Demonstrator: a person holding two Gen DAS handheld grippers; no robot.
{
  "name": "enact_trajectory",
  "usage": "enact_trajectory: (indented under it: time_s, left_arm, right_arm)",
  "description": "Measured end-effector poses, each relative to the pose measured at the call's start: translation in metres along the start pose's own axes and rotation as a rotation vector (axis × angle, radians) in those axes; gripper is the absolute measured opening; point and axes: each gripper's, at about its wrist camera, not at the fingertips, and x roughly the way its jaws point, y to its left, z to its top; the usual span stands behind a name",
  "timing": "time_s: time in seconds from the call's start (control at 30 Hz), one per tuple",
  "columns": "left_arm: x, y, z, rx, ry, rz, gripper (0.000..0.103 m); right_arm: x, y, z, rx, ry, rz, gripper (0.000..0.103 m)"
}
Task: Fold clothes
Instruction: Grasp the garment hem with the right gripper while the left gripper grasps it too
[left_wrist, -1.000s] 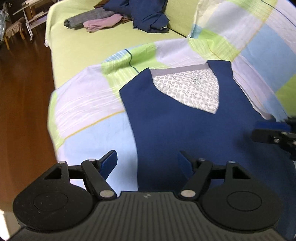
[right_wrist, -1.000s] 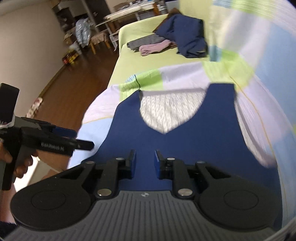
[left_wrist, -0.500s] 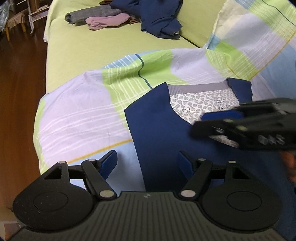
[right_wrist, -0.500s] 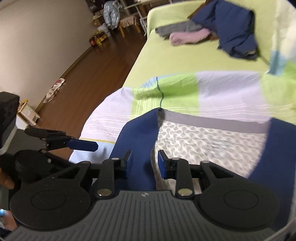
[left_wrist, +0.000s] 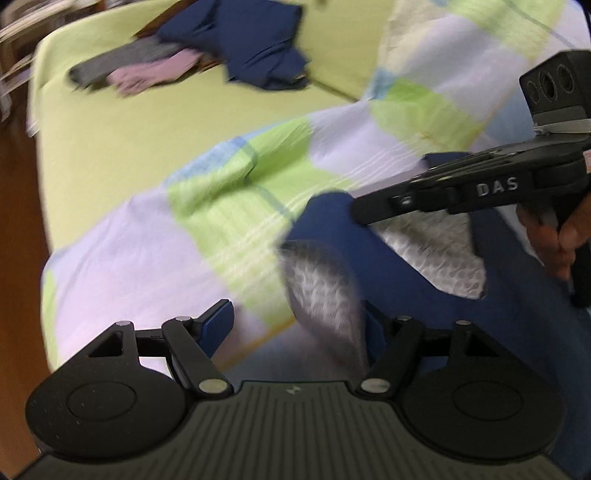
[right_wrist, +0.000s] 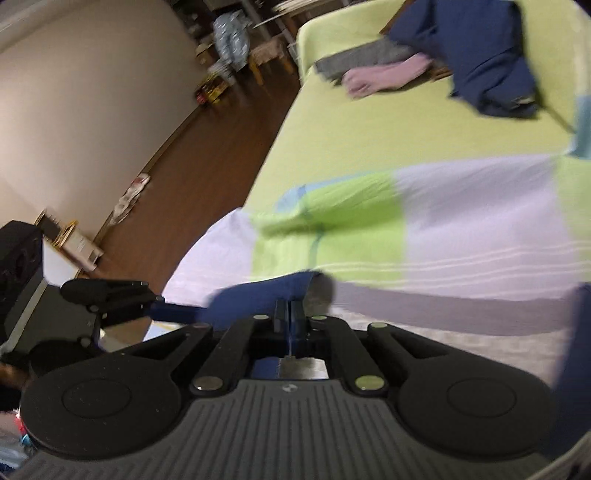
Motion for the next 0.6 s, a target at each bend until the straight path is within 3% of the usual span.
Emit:
enact_trajectory:
  time_s: [0.07, 0.13, 0.23, 0.33, 0.4, 0.47, 0.5, 0.6]
  left_arm:
    - [0.001, 0.005, 0.012, 0.04, -0.03, -0.071, 0.074]
    - [0.008, 0.008, 0.022, 0.062, -0.016, -0.144, 0.075]
    - [0.031, 0.015, 0.027, 0.051, 0.05, -0.126, 0.075]
    - [0.025, 0.026, 0.026, 0.036, 0.017, -0.116, 0.075]
    - [0.02, 0.038, 0.029, 0.049, -0.017, -0.149, 0.075]
    - [0.032, 0.045, 0.034, 0.073, 0.02, -0.191, 0.075]
    - [0.042, 0.048, 0.036, 0.081, 0.057, -0.252, 0.074]
    - [0.057, 0.05, 0.041, 0.115, 0.104, -0.332, 0.072]
  right_arm:
    - [-0.014, -0.012, 0.002, 0.029, -0.034, -0.056, 0.0]
    - [-0.022, -0.021, 0.004, 0.069, -0.052, -0.057, 0.0]
    - [-0.024, -0.028, 0.004, 0.108, -0.056, -0.056, 0.0]
    - [-0.025, -0.024, -0.002, 0.126, -0.031, -0.038, 0.007]
    - [-0.027, -0.023, -0.01, 0.13, -0.013, -0.025, 0.011]
    - [-0.026, -0.022, -0.016, 0.129, 0.003, -0.025, 0.019]
    - [-0.025, -0.021, -0.019, 0.13, 0.009, -0.029, 0.026]
    - [-0.027, -0.02, -0.025, 0.132, 0.01, -0.044, 0.031]
